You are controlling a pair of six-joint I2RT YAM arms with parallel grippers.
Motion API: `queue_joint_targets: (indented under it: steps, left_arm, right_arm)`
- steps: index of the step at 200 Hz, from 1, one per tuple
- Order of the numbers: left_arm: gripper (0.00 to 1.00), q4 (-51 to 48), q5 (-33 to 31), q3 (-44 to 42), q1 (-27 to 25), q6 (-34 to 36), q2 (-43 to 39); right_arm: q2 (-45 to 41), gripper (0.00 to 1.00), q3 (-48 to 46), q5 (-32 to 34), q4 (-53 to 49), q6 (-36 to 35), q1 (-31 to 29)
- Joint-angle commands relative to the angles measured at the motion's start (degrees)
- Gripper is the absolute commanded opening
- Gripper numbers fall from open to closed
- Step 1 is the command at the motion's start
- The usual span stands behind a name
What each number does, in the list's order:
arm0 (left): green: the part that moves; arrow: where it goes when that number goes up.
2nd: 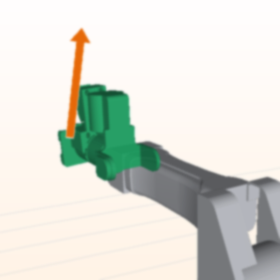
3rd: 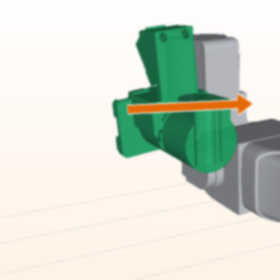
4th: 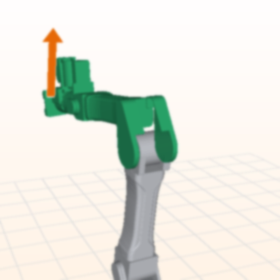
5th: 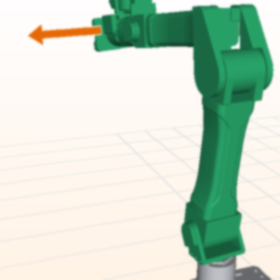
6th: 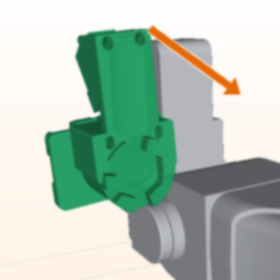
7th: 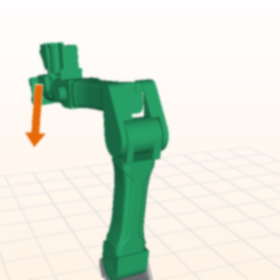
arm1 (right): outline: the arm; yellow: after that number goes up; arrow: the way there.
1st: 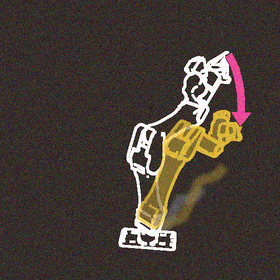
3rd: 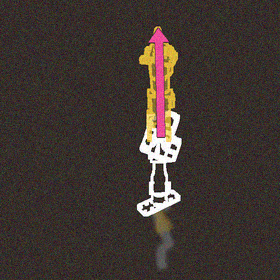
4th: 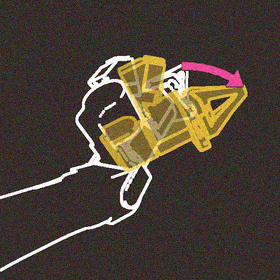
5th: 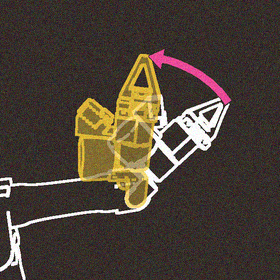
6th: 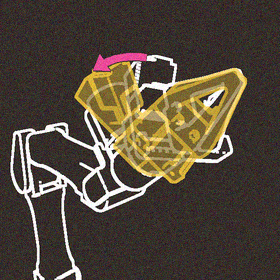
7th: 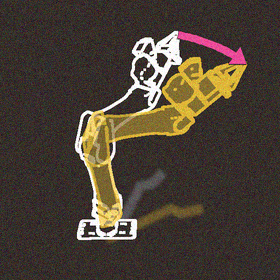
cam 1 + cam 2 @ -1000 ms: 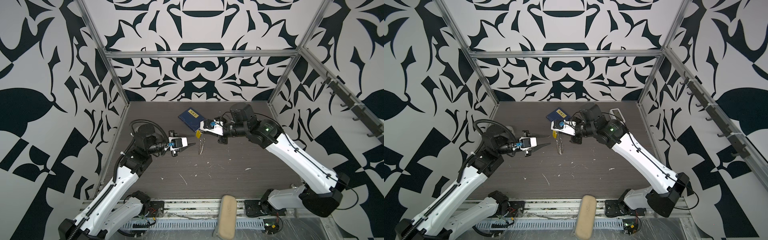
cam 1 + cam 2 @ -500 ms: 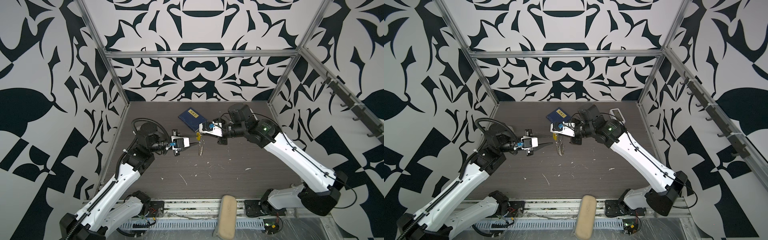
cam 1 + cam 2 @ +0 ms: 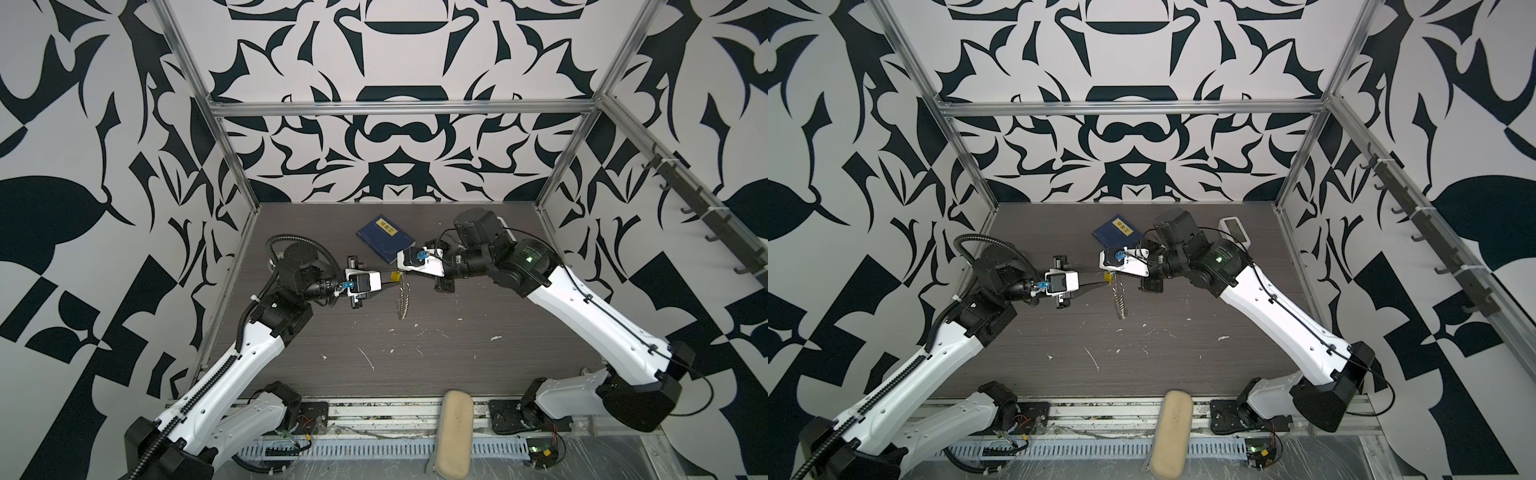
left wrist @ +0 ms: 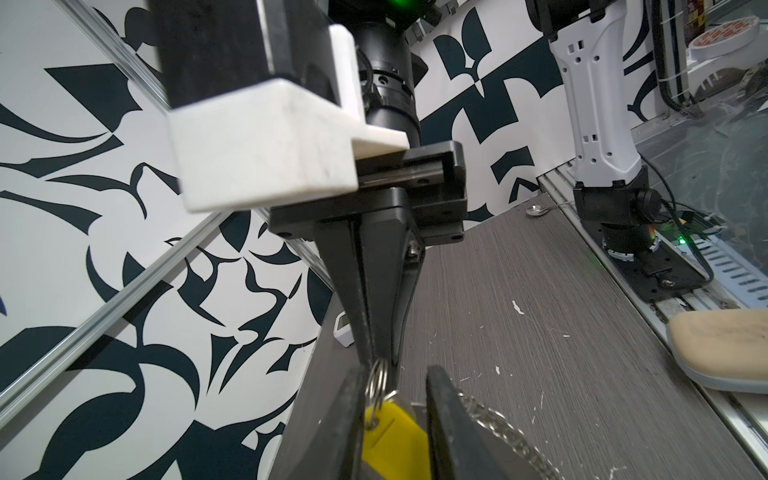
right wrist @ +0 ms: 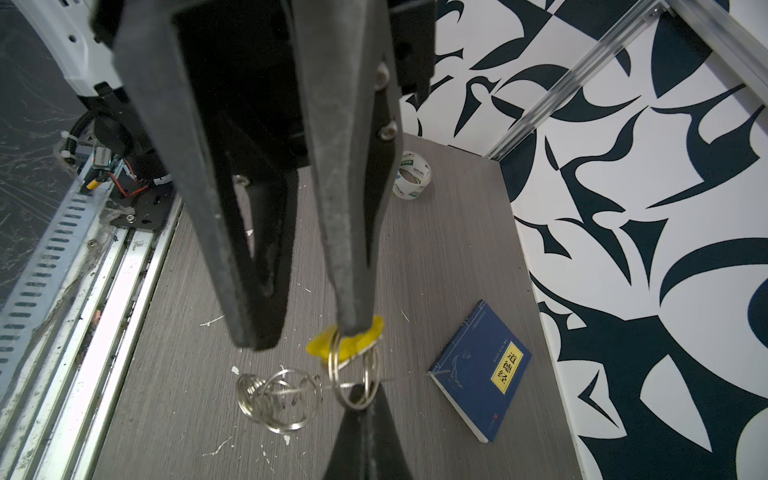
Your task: Remove the keys from the keyring
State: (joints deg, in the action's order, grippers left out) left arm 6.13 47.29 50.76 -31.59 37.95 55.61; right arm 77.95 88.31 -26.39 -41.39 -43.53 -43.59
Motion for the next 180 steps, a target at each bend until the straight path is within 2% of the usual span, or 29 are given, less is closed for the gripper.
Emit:
queue_joint_targets:
  steps: [1, 85, 132, 180]
  left_arm:
    - [0.29, 1.43, 0.25, 1.94, -0.22, -0.21, -0.25]
    - [0.24, 0.24, 2.0, 4.27, -0.73, 0.14, 2.58]
    - [0.28, -3.25, 2.1, 4.72, -1.01, 1.69, 2.61]
    - [0.27, -5.51, 1.66, 5.42, -1.01, 2.4, 2.83]
  right_arm:
    - [-0.62, 0.0, 1.68, -1.53, 1.48, -0.07, -0.34]
    - [-0.46, 0.0, 2.87, -1.89, 0.78, -0.05, -0.79]
    - [-0.52, 0.0, 3.36, -2.0, 0.51, 0.0, -0.84]
    - [-0.21, 0.0, 3.97, -2.6, 0.45, 0.02, -0.88]
